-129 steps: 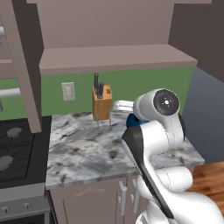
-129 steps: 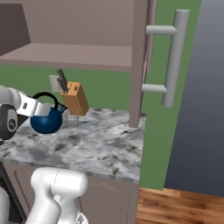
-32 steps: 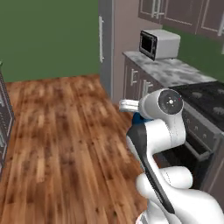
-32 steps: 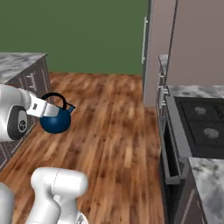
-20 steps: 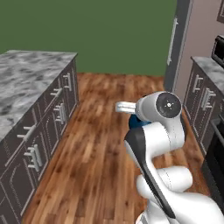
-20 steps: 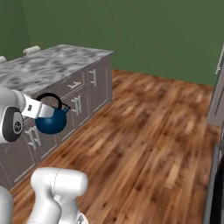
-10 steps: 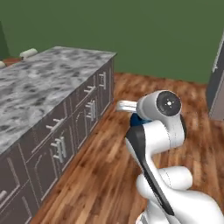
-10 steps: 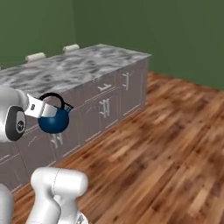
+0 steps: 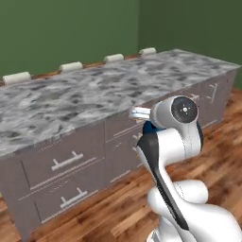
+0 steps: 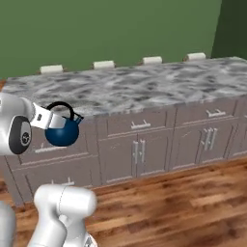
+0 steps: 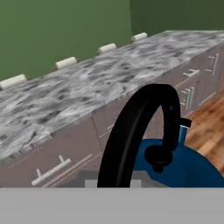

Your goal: Open the cabinet, pick the kettle from the cabinet, and place it in the sink.

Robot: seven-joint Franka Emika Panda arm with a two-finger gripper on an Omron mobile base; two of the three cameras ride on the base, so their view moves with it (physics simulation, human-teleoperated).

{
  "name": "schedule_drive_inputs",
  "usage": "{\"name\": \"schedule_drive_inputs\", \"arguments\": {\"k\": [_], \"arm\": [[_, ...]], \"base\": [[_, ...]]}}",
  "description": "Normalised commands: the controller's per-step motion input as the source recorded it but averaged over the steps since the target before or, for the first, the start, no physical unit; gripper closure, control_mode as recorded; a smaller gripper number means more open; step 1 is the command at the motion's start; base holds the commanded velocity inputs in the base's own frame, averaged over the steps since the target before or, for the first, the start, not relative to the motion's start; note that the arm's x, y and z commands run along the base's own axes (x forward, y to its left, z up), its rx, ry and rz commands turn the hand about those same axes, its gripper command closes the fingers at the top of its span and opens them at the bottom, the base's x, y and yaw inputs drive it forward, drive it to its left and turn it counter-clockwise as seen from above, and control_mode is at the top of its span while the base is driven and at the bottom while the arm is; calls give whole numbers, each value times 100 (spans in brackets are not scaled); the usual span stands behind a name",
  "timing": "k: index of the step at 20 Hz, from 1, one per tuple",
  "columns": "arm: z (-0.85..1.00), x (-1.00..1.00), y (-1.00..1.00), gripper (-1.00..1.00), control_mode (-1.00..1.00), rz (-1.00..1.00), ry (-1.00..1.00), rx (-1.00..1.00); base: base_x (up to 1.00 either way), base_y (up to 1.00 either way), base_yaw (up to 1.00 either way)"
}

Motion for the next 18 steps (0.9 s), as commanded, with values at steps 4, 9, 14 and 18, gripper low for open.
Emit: {"name": "schedule_drive_inputs", "arguments": {"k": [4,9,14,18], "arm": [[0,0,0,100,100,0,0,0],[0,0,0,100,100,0,0,0],[0,0,0,100,100,0,0,0],[0,0,0,100,100,0,0,0]], "base": [[5,-2,92],[14,0,82],[22,0,71],[18,0,77]]}}
